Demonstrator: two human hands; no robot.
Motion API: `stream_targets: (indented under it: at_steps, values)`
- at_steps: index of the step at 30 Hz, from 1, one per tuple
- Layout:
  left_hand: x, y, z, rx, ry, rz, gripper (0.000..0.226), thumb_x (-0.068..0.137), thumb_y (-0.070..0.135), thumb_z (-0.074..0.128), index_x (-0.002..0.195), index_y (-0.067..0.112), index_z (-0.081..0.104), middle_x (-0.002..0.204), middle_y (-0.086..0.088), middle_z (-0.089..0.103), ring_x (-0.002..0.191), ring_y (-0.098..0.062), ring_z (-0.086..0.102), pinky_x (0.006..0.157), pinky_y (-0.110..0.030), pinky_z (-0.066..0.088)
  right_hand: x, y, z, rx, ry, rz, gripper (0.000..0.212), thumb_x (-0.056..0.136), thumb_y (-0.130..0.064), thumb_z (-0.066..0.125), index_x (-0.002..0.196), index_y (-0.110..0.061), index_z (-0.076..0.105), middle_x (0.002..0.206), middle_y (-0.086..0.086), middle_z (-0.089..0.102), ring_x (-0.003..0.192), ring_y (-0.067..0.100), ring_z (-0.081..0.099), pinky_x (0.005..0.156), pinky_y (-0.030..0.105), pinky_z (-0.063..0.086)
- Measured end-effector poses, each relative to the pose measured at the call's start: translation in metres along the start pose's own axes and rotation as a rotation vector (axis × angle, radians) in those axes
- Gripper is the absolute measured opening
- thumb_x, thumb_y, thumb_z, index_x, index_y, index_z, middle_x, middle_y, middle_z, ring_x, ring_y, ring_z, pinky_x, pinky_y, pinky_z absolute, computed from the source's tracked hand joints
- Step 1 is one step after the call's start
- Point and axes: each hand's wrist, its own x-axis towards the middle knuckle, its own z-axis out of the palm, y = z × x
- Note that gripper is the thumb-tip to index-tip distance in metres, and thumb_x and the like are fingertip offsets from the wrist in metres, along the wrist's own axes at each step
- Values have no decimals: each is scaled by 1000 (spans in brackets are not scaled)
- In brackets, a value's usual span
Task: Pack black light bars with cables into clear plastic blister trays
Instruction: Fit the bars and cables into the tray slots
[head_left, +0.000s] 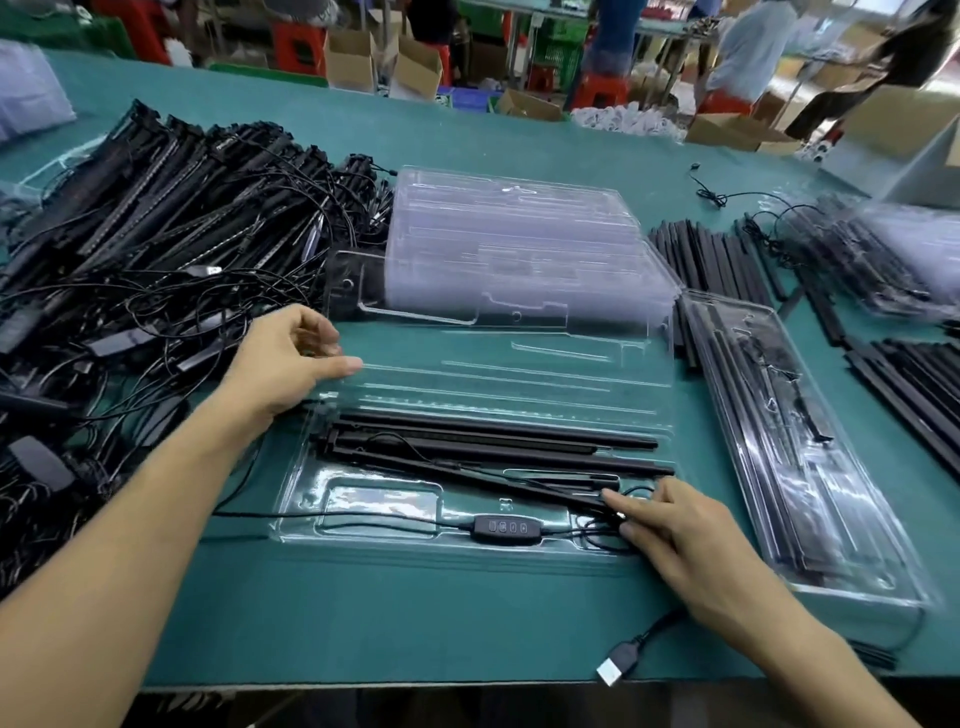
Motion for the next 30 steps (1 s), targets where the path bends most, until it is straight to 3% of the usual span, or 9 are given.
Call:
stream_targets:
  at_steps: [4, 8, 11, 14, 16, 20, 23, 25, 30]
  values:
    - [1, 0, 6, 34, 144, 177, 47, 62, 8, 91, 83, 29, 55, 84, 7, 71, 89, -16, 67, 78, -38, 50, 18, -1, 3, -19, 49, 21, 35, 94, -19, 63, 128, -28, 64, 78, -10, 42, 75, 3, 45, 66, 18, 31]
    - [-10, 0, 5, -9, 223, 349, 41, 67, 7, 88, 84, 26, 56, 89, 3, 70, 73, -9, 61, 64, -25, 47, 42, -2, 5, -41, 56, 61, 34, 96, -20, 60, 129, -28, 63, 80, -11, 40, 77, 10, 43, 69, 21, 28]
    - [-35, -9, -3, 41, 240, 440, 28, 75, 3, 82, 79, 18, 59, 90, -6, 71, 81, -22, 68, 69, -29, 57, 43, -1, 6, -39, 56, 82, 34, 96, -22, 60, 129, -29, 63, 83, -9, 44, 81, 12, 45, 72, 23, 31]
    - [-63, -18, -12, 153, 165, 499, 17, 81, 10, 80, 88, 12, 65, 104, -6, 72, 86, -6, 69, 69, -14, 56, 40, -1, 7, -20, 71, 81, 34, 95, -21, 61, 128, -28, 64, 83, -10, 45, 80, 10, 47, 74, 22, 33]
    - [-76, -19, -17, 197, 63, 495, 24, 81, 28, 78, 97, 14, 66, 118, -4, 68, 90, -5, 68, 75, -14, 56, 41, -1, 7, -6, 85, 88, 33, 94, -20, 63, 126, -26, 65, 80, -12, 43, 77, 4, 44, 72, 19, 30]
    - [-92, -23, -30, 523, -128, 535, 73, 72, 69, 62, 122, 16, 64, 144, -5, 52, 128, -22, 53, 106, -40, 43, 41, 0, 9, 3, 134, 109, 30, 91, -18, 67, 121, -23, 69, 76, -8, 47, 75, 12, 49, 71, 23, 33]
    - [-100, -32, -34, 841, -189, 611, 96, 66, 92, 48, 125, 18, 66, 150, -7, 44, 137, -26, 44, 109, -49, 36, 39, -1, 9, -14, 162, 135, 8, 89, -21, 69, 87, -17, 76, 73, -1, 63, 74, 23, 59, 70, 34, 45]
    - [-101, -36, -33, 875, -171, 617, 93, 65, 91, 50, 118, 17, 69, 148, -8, 47, 136, -27, 45, 107, -53, 41, 35, -3, 9, -74, 218, 113, 13, 88, -21, 70, 77, -14, 73, 74, 0, 69, 74, 23, 63, 68, 33, 47]
    - [-86, -34, -26, 893, -128, 680, 74, 75, 79, 46, 101, 15, 74, 137, -4, 59, 132, -24, 51, 105, -43, 43, 3, -9, 5, -106, 254, 0, 15, 86, -21, 72, 101, -19, 76, 97, -8, 72, 93, 10, 67, 86, 20, 47]
